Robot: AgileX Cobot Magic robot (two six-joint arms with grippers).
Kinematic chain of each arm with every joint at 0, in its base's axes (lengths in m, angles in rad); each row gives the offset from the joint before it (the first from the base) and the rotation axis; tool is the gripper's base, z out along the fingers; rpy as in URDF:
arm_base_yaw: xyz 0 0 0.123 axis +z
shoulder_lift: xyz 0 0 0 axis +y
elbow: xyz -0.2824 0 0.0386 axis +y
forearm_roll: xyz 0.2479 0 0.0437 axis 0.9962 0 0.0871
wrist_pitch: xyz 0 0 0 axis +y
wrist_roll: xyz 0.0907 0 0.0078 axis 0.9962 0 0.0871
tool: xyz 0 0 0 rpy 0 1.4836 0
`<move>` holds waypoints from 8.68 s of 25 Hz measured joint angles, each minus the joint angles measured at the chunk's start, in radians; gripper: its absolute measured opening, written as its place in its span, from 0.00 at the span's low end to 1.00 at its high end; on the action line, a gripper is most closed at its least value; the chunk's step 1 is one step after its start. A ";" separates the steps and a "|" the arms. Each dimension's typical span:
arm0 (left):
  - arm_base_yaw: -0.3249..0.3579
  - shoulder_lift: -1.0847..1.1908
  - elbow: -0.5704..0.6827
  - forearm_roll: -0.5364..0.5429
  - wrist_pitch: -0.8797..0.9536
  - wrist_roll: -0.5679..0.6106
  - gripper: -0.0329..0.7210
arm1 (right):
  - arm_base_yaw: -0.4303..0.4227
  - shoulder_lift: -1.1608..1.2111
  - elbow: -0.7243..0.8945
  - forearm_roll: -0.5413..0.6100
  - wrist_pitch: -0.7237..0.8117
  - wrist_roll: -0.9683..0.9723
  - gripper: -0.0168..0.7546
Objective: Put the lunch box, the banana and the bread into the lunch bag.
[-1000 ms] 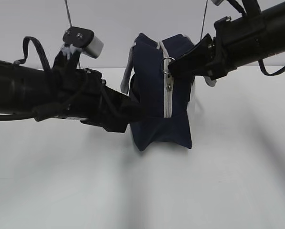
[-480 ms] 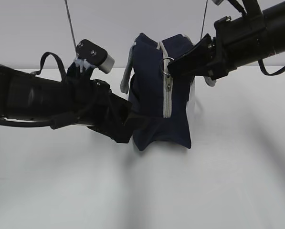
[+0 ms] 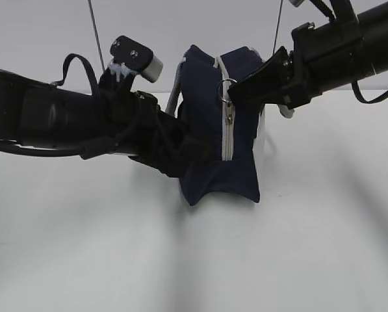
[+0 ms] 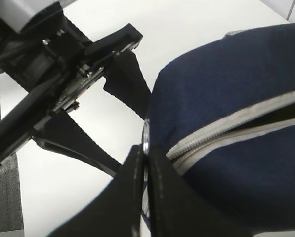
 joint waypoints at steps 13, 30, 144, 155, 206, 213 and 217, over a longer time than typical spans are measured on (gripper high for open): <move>0.000 0.045 -0.001 0.000 0.004 0.000 0.51 | 0.000 0.000 0.000 0.000 0.002 0.004 0.00; 0.000 0.051 -0.001 0.000 -0.019 0.000 0.15 | 0.000 0.000 0.000 0.000 0.011 0.010 0.00; 0.139 0.013 -0.020 0.148 0.348 -0.857 0.05 | 0.003 0.327 -0.436 -0.071 -0.113 0.084 0.00; 0.139 0.013 -0.020 0.250 0.434 -0.857 0.05 | 0.003 0.588 -0.740 -0.063 -0.127 0.107 0.00; 0.260 0.405 -0.740 0.672 0.421 -1.672 0.64 | -0.069 0.743 -0.960 -0.076 0.105 0.116 0.00; 0.257 0.435 -0.761 0.672 0.412 -1.660 0.19 | -0.069 0.743 -0.960 -0.076 0.105 0.078 0.00; 0.252 0.435 -0.765 0.669 0.420 -1.634 0.06 | -0.069 0.743 -0.960 -0.060 0.097 0.059 0.00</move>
